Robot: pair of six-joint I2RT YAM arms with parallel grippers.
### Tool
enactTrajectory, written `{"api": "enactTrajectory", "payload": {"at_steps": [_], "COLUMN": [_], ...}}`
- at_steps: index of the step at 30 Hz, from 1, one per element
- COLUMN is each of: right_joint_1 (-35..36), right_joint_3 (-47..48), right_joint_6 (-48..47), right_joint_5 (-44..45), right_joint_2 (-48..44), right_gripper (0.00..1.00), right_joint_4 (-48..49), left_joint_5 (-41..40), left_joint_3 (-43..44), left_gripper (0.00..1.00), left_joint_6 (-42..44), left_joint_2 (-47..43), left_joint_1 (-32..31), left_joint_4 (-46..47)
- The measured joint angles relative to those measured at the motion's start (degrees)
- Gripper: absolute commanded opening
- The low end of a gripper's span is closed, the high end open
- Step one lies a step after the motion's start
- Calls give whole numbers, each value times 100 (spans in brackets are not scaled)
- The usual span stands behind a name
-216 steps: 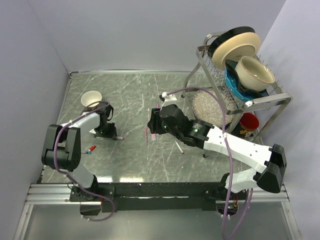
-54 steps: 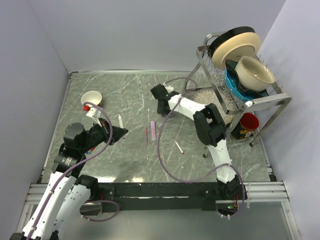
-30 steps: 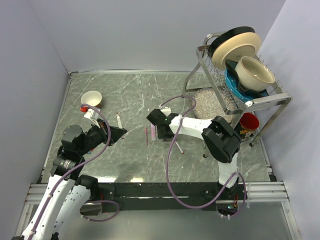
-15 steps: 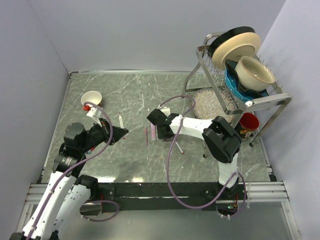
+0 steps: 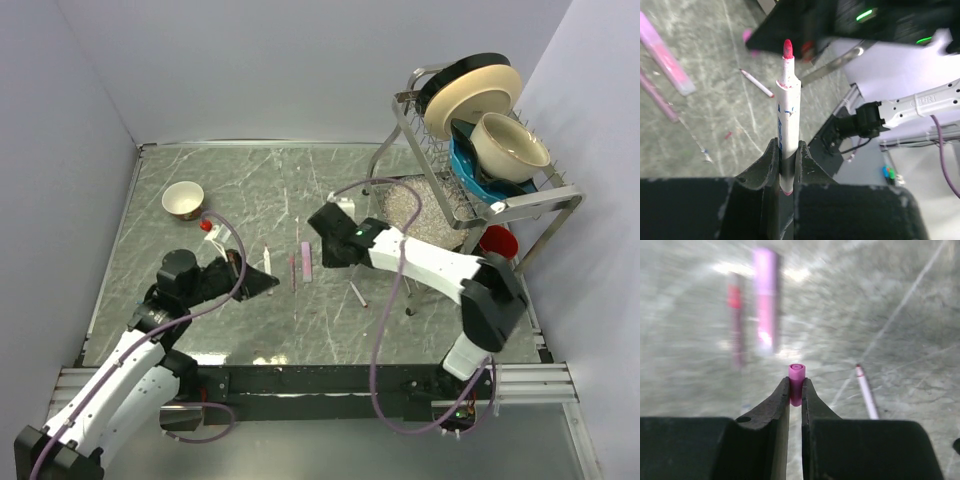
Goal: Insert the pens into the pen caps
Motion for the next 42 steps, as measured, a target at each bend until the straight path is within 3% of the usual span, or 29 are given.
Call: {"api": "enactTrajectory", "payload": {"at_steps": [7, 15, 42], "right_joint_1": [72, 125, 597], "right_joint_3": [173, 208, 741], "right_joint_6": [310, 647, 752], "right_joint_5": [-350, -855, -1051], "right_joint_2": [-1060, -1335, -933], "right_gripper": [0, 0, 0], "right_joint_4": [468, 1294, 1661], "left_joint_5": [205, 466, 647], "left_joint_3": [-490, -568, -570], "left_gripper": [1, 1, 1], "left_joint_6": [-636, -999, -1117], "left_joint_2": [260, 507, 855], "left_joint_1": [-162, -203, -258], "left_joint_4": [1058, 1950, 2345]}}
